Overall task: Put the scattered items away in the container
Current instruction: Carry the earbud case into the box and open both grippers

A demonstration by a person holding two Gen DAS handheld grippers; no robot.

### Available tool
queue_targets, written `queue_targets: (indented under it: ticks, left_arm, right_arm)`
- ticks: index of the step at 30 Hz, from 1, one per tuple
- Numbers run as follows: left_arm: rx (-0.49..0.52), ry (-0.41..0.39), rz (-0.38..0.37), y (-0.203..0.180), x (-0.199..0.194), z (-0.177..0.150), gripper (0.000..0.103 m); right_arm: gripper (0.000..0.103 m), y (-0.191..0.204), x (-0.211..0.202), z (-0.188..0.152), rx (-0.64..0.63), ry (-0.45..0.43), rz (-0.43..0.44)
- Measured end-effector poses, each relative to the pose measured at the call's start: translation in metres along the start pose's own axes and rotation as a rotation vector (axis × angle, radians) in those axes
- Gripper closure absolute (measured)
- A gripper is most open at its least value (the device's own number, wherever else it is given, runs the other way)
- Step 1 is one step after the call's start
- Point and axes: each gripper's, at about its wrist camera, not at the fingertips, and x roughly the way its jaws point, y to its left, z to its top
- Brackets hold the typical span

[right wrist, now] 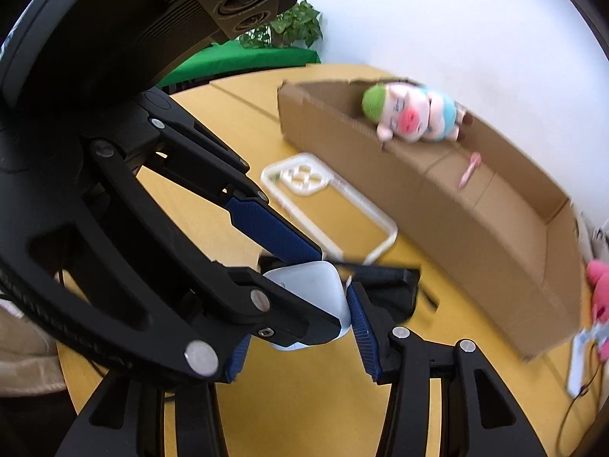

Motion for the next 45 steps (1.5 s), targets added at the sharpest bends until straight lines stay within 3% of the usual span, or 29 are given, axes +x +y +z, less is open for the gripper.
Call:
queue_targets:
  ticks: [8, 13, 16, 23, 35, 45]
  left_arm:
    - [0.108, -0.101, 0.084, 0.023, -0.063, 0.059, 0.065]
    - [0.104, -0.156, 0.111, 0.048, -0.095, 0.103, 0.067]
    - [0.101, -0.159, 0.132, 0.063, -0.100, 0.121, 0.078]
    - [0.029, -0.147, 0.096, 0.112, -0.092, 0.136, 0.078]
    - [-0.084, -0.031, 0.052, 0.177, -0.032, 0.128, 0.078]
    - [-0.198, 0.081, -0.028, 0.220, 0.018, 0.115, 0.078]
  right_arm:
    - [0.055, -0.022, -0.021, 0.084, -0.104, -0.108, -0.021]
    - [0.055, -0.048, -0.028, 0.142, -0.117, -0.151, -0.023]
    - [0.055, -0.060, -0.021, 0.165, -0.110, -0.151, -0.010]
    - [0.055, -0.078, 0.016, 0.201, -0.099, -0.107, 0.034]
    - [0.055, -0.090, 0.100, 0.198, -0.029, 0.008, 0.141]
    - [0.056, -0.099, 0.165, 0.185, 0.058, 0.179, 0.214]
